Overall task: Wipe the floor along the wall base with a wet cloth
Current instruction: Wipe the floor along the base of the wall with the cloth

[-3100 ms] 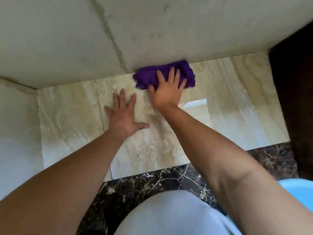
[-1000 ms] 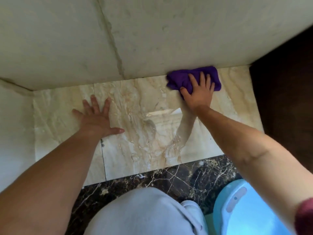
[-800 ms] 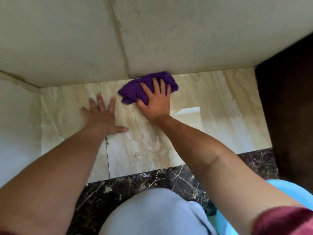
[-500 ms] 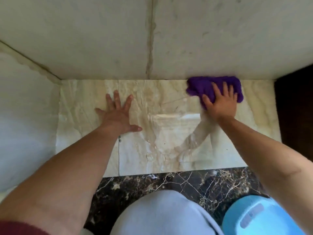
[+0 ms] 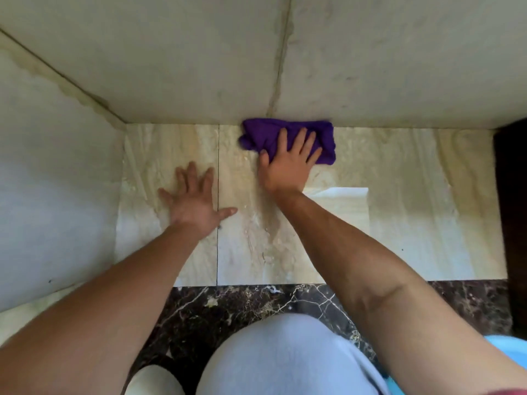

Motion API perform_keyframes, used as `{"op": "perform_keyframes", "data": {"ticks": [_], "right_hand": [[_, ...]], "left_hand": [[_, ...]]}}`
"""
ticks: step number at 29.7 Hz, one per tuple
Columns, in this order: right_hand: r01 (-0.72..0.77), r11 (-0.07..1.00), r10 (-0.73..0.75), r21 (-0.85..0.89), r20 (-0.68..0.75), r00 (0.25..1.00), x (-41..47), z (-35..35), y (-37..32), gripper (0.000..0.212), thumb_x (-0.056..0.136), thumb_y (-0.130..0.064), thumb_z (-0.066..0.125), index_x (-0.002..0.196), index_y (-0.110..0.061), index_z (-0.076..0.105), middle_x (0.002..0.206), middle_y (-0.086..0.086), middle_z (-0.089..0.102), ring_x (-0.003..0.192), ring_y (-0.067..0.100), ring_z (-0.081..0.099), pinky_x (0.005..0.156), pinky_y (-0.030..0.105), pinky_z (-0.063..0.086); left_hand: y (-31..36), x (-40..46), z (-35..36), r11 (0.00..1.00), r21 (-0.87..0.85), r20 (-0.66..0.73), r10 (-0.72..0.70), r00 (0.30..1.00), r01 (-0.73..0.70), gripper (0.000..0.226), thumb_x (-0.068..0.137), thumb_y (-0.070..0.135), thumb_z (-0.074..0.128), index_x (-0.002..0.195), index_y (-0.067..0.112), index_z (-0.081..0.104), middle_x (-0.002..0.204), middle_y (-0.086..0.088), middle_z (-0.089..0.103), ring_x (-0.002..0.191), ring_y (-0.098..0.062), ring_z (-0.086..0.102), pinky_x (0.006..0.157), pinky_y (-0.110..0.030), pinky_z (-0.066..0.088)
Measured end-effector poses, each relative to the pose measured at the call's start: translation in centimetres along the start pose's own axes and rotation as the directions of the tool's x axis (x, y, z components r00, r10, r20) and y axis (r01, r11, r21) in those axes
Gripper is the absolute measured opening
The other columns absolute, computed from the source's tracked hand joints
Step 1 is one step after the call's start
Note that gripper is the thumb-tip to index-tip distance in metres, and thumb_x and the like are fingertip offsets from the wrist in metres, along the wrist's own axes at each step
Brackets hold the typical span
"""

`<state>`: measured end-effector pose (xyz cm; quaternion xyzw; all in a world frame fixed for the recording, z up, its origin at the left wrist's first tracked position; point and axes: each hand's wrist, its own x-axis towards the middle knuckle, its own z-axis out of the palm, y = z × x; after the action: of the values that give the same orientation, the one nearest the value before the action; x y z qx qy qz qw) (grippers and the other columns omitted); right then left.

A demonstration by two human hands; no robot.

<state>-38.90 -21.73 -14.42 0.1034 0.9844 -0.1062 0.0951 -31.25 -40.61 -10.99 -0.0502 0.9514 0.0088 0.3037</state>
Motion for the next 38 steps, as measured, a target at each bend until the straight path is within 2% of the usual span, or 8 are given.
{"op": "perform_keyframes", "data": {"ticks": [8,10,13,17,19,27,33,38], "right_hand": [[0.201,0.979,-0.2,-0.014,0.068,0.977,0.1,-3.1,2.2,0.075,0.093,-0.07,0.028,0.156,-0.029,0.026,0.16,0.022,0.029,0.148,0.04,0.024,0.117,0.059,0.018],[0.267,0.957,-0.267,0.117,-0.018,0.964,-0.2,-4.9,5.2,0.068,0.094,-0.066,0.035,0.156,-0.036,0.028,0.16,0.018,0.032,0.148,0.037,0.026,0.119,0.057,0.02],[0.436,0.888,-0.44,0.143,-0.006,0.898,-1.2,-2.4,3.8,0.061,0.097,-0.06,0.041,0.154,-0.043,0.028,0.166,0.007,0.022,0.154,0.031,0.009,0.121,0.062,0.003],[0.263,0.962,-0.254,0.076,-0.114,0.96,-1.3,2.2,-3.2,0.055,0.094,-0.06,0.044,0.147,-0.043,0.043,0.161,0.009,0.033,0.152,0.039,0.013,0.117,0.069,0.003],[0.325,0.944,-0.317,0.051,-0.125,0.94,-2.2,3.6,-7.0,0.054,0.094,-0.056,0.045,0.146,-0.04,0.046,0.16,0.011,0.036,0.151,0.041,0.017,0.116,0.07,0.005],[0.663,0.745,-0.649,-0.069,0.158,0.745,-3.3,4.6,-17.6,0.061,0.095,-0.057,0.035,0.154,-0.04,0.032,0.166,0.008,0.02,0.152,0.041,0.009,0.116,0.069,0.005],[0.68,0.729,-0.592,-0.079,0.427,0.683,-1.8,0.7,-17.5,0.065,0.096,-0.065,0.028,0.156,-0.043,0.017,0.169,0.0,0.002,0.155,0.032,-0.002,0.118,0.068,0.004],[0.529,0.848,-0.446,-0.027,0.504,0.74,-2.7,-1.4,-20.2,0.066,0.092,-0.07,0.033,0.152,-0.043,0.032,0.168,0.0,0.013,0.155,0.029,0.003,0.112,0.075,0.007]], "left_hand": [[-4.1,-2.8,3.7,0.979,-0.186,-0.294,0.022,0.956,-0.08,0.093,0.09,0.074,0.038,0.159,0.017,0.013,0.168,-0.017,0.002,0.155,-0.034,0.0,0.121,-0.063,0.012],[-5.5,-3.3,4.1,0.982,-0.163,-0.277,0.041,0.96,-0.09,0.097,0.087,0.078,0.036,0.16,0.021,0.006,0.169,-0.014,-0.004,0.155,-0.031,-0.007,0.122,-0.062,0.009],[-7.1,-4.5,5.1,0.984,-0.177,-0.138,-0.039,0.99,0.014,0.102,0.082,0.087,0.028,0.159,0.031,-0.009,0.166,-0.004,-0.024,0.152,-0.025,-0.023,0.121,-0.063,0.0],[-7.1,-4.1,5.5,0.982,-0.185,-0.096,-0.059,0.994,0.04,0.11,0.077,0.09,0.033,0.158,0.033,-0.015,0.164,-0.004,-0.03,0.151,-0.028,-0.027,0.119,-0.066,-0.003],[-7.3,-4.0,5.5,0.983,-0.182,-0.098,-0.053,0.994,0.035,0.112,0.076,0.09,0.035,0.158,0.032,-0.014,0.165,-0.005,-0.027,0.152,-0.029,-0.025,0.119,-0.067,-0.001],[-9.1,-8.5,5.8,0.963,-0.255,-0.051,-0.106,0.993,0.09,0.095,0.086,0.08,0.035,0.16,0.03,0.001,0.167,-0.006,-0.02,0.152,-0.028,-0.024,0.123,-0.059,-0.002],[-9.6,-15.3,6.7,0.889,-0.382,0.113,-0.226,0.968,0.252,0.086,0.09,0.075,0.034,0.16,0.033,0.007,0.166,-0.004,-0.021,0.152,-0.026,-0.022,0.124,-0.056,-0.001],[-10.5,-19.0,5.4,0.84,-0.4,0.215,-0.302,0.929,0.366,0.093,0.086,0.079,0.04,0.158,0.04,-0.003,0.165,-0.004,-0.023,0.152,-0.03,-0.019,0.123,-0.058,-0.002]]}}
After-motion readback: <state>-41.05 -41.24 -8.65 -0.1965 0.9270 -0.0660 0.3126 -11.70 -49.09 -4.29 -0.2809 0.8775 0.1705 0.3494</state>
